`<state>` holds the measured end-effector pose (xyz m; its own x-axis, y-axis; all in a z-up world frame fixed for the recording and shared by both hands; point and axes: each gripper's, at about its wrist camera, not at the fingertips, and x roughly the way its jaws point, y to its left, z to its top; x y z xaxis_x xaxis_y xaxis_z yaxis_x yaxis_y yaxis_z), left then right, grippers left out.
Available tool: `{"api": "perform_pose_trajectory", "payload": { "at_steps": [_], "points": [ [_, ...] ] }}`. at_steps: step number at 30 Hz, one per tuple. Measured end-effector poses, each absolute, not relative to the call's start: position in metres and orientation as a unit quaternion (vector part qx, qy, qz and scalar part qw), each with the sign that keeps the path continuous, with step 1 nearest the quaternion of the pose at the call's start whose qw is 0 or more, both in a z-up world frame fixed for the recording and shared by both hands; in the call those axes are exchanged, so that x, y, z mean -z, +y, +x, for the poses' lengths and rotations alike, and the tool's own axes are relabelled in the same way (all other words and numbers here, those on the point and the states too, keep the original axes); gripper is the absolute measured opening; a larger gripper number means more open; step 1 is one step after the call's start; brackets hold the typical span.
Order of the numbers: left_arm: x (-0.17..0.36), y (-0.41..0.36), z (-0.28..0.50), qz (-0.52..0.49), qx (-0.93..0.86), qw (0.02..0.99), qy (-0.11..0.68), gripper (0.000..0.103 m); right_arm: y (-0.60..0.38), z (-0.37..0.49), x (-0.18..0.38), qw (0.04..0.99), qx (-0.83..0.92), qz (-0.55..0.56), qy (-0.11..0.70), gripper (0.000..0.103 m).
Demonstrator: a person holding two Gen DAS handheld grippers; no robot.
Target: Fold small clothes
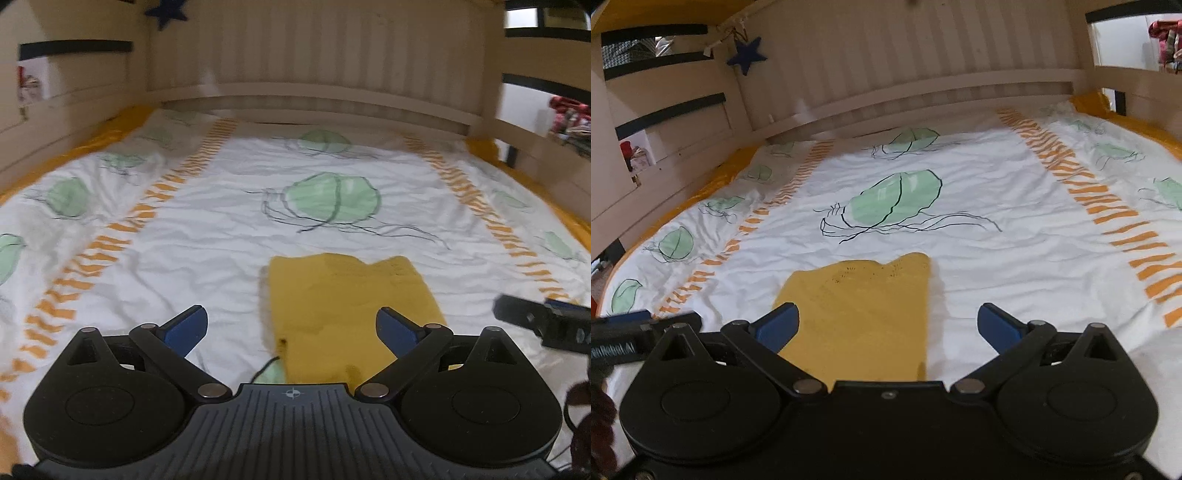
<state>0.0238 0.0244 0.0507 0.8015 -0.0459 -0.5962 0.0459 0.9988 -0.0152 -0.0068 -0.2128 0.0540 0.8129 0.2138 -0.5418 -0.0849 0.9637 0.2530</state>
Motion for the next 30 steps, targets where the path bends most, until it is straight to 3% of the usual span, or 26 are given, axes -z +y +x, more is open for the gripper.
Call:
{"api": "perform_pose_trajectory", "payload": {
  "at_steps": [9,30],
  "points": [
    [-0.044,0.026,0.032,-0.032,0.021,0.923,0.383,0.098,-0.216,-0.017,-0.048,0.929,0.007,0.131,0.347,0.103],
    [-0.002,0.027,0.033,-0.017,0.002,0.881,0.473,0.093,-0.198,-0.019,-0.034,0.915,-0.023,0.093,0.392,0.103]
  ]
}}
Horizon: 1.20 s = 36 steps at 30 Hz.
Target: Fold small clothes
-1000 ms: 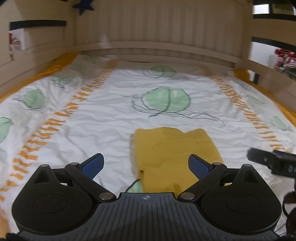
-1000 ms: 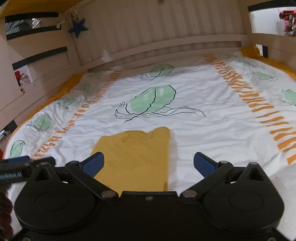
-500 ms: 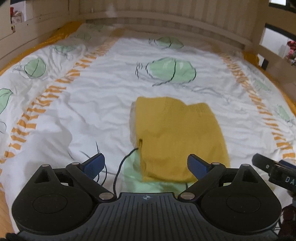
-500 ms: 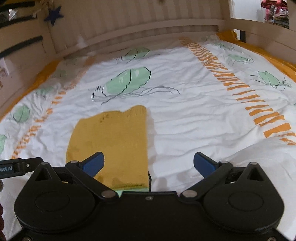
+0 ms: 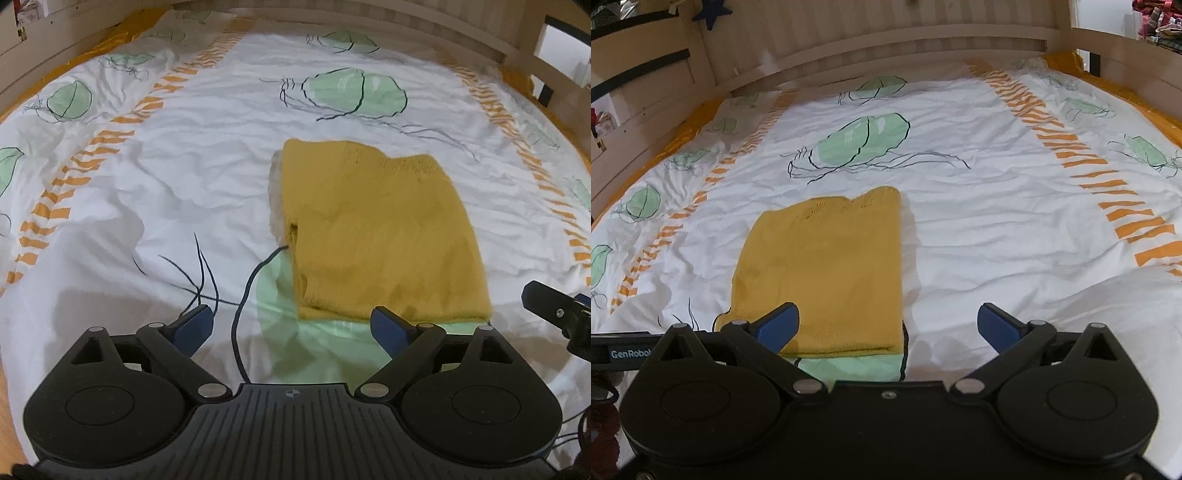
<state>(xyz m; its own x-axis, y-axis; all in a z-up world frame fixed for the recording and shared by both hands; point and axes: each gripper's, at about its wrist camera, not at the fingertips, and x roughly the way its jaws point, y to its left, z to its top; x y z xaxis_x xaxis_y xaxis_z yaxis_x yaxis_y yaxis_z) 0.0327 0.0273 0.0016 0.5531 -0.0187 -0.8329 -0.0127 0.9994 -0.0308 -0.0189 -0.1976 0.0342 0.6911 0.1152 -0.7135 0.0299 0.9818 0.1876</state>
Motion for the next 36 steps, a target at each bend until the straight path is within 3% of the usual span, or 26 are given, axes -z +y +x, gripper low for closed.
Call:
{"api": "perform_pose_trajectory", "payload": {
  "at_steps": [36],
  "points": [
    [0.004,0.031,0.033,-0.006,-0.009,0.874,0.486,0.091,-0.188,-0.012,-0.018,0.9,-0.015,0.069,0.43,0.103]
  ]
}}
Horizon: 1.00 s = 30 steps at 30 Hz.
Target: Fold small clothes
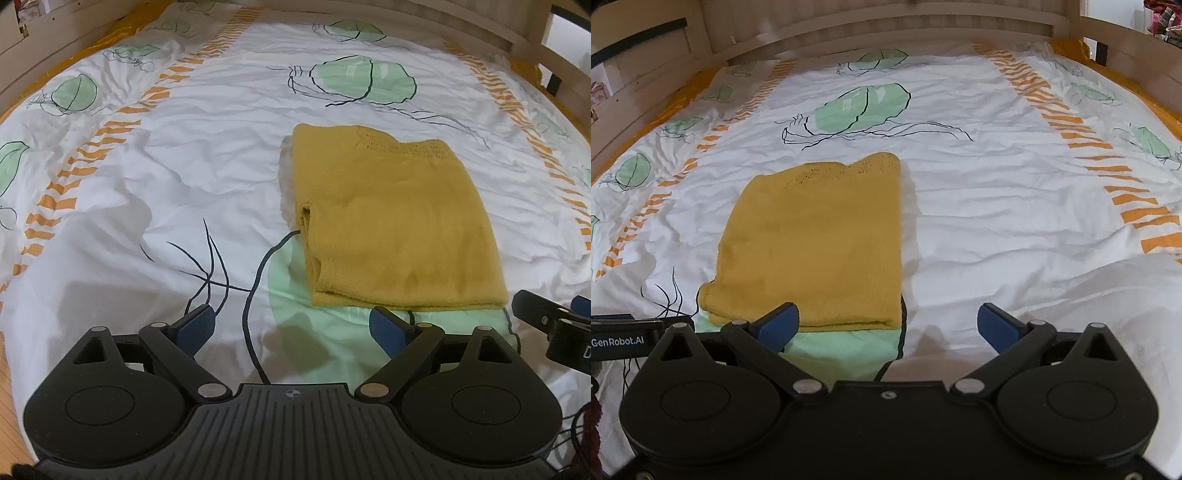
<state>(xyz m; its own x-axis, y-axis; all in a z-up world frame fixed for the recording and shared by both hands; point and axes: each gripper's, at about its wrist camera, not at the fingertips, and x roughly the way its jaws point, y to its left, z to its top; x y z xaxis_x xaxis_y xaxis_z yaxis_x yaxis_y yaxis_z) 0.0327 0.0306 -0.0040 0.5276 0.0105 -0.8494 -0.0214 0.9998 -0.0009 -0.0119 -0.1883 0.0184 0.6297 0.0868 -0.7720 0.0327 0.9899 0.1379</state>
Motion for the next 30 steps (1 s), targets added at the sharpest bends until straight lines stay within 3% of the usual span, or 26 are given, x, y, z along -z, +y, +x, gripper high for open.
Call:
{"api": "perform_pose_trajectory", "payload": {
  "at_steps": [30],
  "points": [
    [0.0062,0.0243,0.0337,0.001,-0.005,0.872,0.489,0.091,-0.1887,-0.009,-0.0089,0.891,-0.015,0.086,0.445,0.103]
  ]
}}
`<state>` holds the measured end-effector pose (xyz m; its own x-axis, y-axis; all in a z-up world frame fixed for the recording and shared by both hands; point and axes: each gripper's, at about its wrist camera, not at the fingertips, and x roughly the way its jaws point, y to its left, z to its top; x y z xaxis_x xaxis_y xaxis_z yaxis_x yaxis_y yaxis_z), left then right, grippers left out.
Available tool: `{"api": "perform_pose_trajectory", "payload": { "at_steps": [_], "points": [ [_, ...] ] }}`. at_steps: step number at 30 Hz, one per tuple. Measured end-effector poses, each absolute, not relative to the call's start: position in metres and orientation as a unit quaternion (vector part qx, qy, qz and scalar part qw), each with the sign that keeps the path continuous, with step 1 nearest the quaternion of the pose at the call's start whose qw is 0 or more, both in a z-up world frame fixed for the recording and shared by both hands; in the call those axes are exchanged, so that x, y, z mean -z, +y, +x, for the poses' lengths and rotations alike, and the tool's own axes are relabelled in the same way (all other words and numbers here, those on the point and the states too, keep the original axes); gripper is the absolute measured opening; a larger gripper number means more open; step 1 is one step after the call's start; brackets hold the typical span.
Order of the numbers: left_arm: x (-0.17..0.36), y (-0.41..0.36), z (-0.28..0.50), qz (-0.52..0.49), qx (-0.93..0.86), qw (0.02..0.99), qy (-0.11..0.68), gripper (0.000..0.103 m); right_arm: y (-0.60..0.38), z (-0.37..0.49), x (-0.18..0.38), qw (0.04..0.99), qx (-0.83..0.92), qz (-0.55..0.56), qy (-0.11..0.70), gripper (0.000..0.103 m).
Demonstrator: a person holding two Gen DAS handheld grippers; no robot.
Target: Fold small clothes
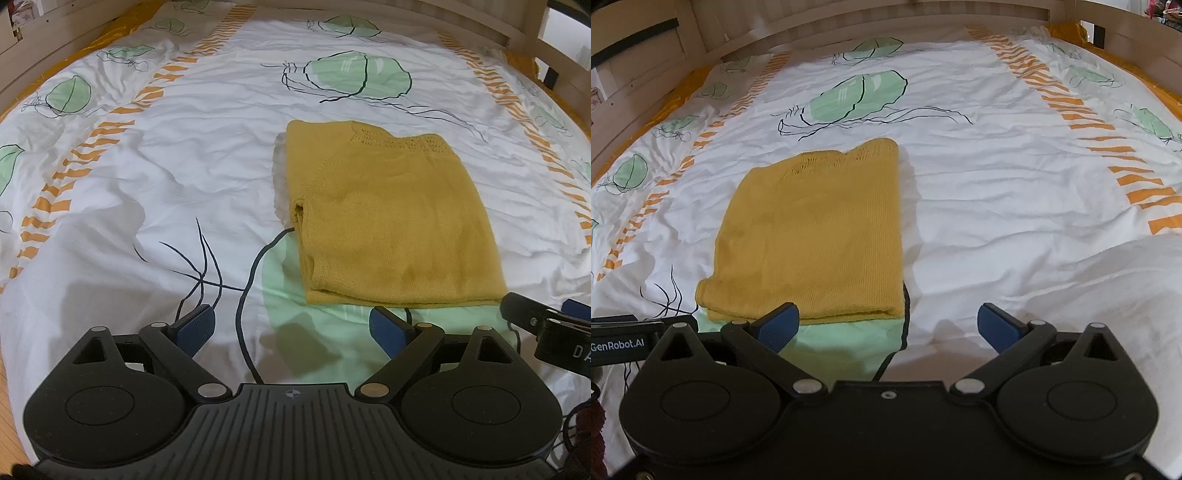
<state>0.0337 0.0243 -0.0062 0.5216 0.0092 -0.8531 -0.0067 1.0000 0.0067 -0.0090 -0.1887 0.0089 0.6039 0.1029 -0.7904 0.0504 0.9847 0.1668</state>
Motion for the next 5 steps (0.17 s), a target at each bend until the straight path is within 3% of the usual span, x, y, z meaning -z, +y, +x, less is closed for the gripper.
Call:
{"api": "perform_pose_trajectory", "payload": {
  "at_steps": [5],
  "points": [
    [0.007,0.0231,0.0339,0.003,0.002,0.873,0.488,0.091,-0.188,-0.0089,-0.0082,0.891,-0.014,0.087,0.445,0.103]
  ]
}}
